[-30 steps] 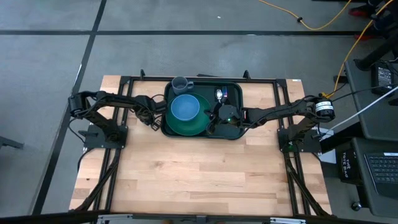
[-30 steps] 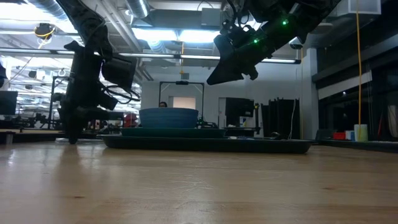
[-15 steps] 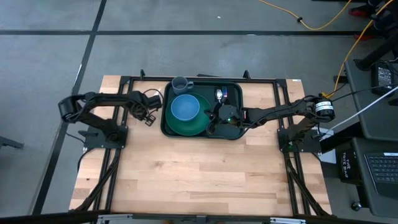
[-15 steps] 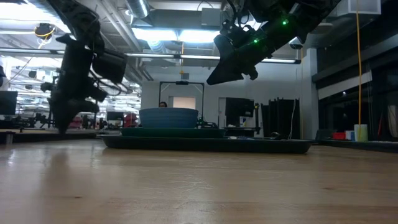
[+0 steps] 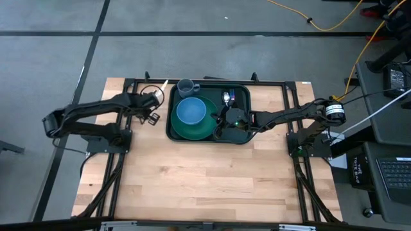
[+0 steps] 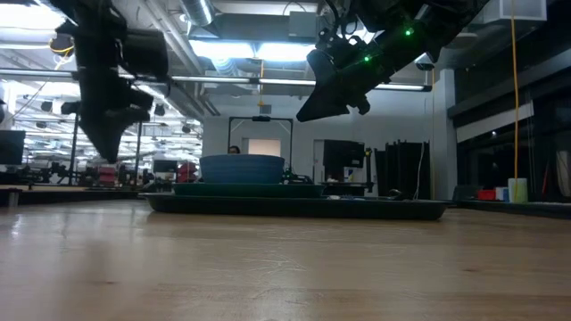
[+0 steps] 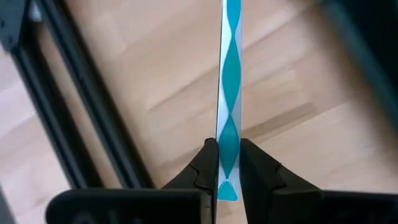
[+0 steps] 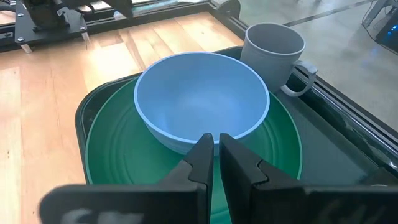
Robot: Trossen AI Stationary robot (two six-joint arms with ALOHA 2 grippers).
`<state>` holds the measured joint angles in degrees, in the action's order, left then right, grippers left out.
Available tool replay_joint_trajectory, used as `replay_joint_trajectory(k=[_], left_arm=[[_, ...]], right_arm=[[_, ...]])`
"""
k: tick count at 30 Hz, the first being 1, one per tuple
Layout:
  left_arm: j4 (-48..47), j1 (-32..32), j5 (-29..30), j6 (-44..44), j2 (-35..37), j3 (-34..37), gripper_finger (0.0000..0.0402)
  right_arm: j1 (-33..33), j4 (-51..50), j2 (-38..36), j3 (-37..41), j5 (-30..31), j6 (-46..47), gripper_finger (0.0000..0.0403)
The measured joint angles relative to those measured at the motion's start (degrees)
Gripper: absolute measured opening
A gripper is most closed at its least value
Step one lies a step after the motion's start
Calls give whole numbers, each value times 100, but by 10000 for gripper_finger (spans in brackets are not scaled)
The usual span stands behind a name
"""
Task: Set up tray
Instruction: Put the blue patterned table knife on top of the table napkin on the black tray
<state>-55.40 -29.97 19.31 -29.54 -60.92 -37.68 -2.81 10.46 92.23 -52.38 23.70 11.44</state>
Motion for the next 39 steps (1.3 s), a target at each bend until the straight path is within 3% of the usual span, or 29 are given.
replay_joint_trajectory(k=[9,15,24,30,35,39], left_arm=[[858,296,-199,781,1035,-10,28],[1736,451,-1446,2030,1280,-12,28],[3063,654,-2488,3044,1275,-10,28],[4853,736,-3300,3180,1260,823,28],[6088,735,-3972,3183,1262,1293,28],[6397,851,-4140,3157,1185,1307,28]], right_arm=[[0,0,0,0,2,0,32],[0,161,0,0,4,-55,32],[4,423,2,0,-437,-152,32],[11,726,2,0,-457,-167,32],[9,1211,2,0,-944,-244,32],[9,1852,2,0,-1705,-824,32]])
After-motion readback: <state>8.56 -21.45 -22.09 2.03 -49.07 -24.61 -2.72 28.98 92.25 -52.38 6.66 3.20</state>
